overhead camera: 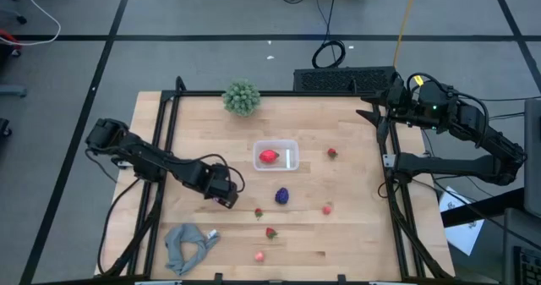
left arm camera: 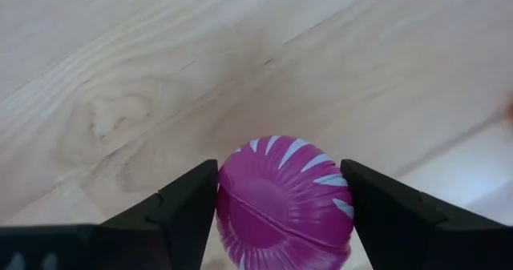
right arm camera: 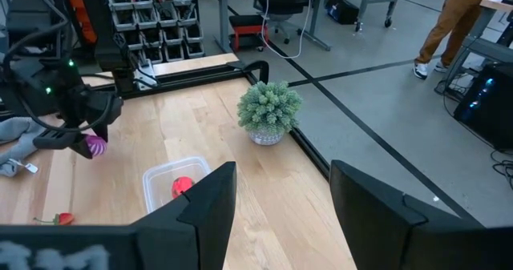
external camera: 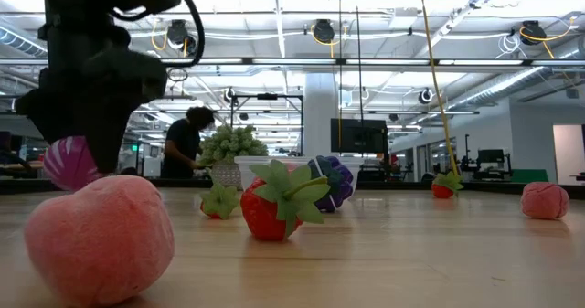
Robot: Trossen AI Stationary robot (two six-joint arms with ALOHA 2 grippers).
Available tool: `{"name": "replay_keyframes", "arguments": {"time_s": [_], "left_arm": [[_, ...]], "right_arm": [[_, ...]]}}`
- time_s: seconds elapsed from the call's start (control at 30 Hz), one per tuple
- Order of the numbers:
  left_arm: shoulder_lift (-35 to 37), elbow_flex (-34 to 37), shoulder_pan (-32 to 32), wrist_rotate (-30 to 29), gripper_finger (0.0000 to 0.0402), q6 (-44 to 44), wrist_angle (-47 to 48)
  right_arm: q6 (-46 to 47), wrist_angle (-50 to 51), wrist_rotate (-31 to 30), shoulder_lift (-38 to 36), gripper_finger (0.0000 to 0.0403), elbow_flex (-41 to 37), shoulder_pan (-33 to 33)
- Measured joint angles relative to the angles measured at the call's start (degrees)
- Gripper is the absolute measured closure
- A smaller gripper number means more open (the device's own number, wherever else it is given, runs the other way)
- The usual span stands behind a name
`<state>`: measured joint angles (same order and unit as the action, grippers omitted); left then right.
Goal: Pick and placing Produce into tupperware
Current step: Put the onion into the bin
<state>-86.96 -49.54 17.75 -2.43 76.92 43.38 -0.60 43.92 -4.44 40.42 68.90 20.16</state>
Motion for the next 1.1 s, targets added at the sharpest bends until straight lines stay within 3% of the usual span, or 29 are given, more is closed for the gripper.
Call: {"name": "replay_keyframes", "arguments": {"time_s": [0.23, 0.63, 0.9, 1.1], "left_arm": [[3.09, -3.80, -3.73, -0.78, 0.0142, -5.95, 0.18], [1.49, -23.19, -15.97, -4.46, 0.0152, -31.17, -0.22], [-9.93, -38.84, -21.23, -5.42, 0.0153, -46.25, 2.40], [-21.67, -49.88, -25.00, -2.34, 0.0153, -52.56, 8.30]], "right_arm": [[0.00, -0.89, 0.00, 0.04, 0.0209, 0.00, 0.00], [0.64, -0.85, 0.00, 0.27, 0.0209, 0.00, 0.02], [0.49, -0.83, 0.00, 0.24, 0.0209, 0.00, 0.02], [0.36, -0.77, 0.00, 0.24, 0.0209, 0.00, 0.00]]}}
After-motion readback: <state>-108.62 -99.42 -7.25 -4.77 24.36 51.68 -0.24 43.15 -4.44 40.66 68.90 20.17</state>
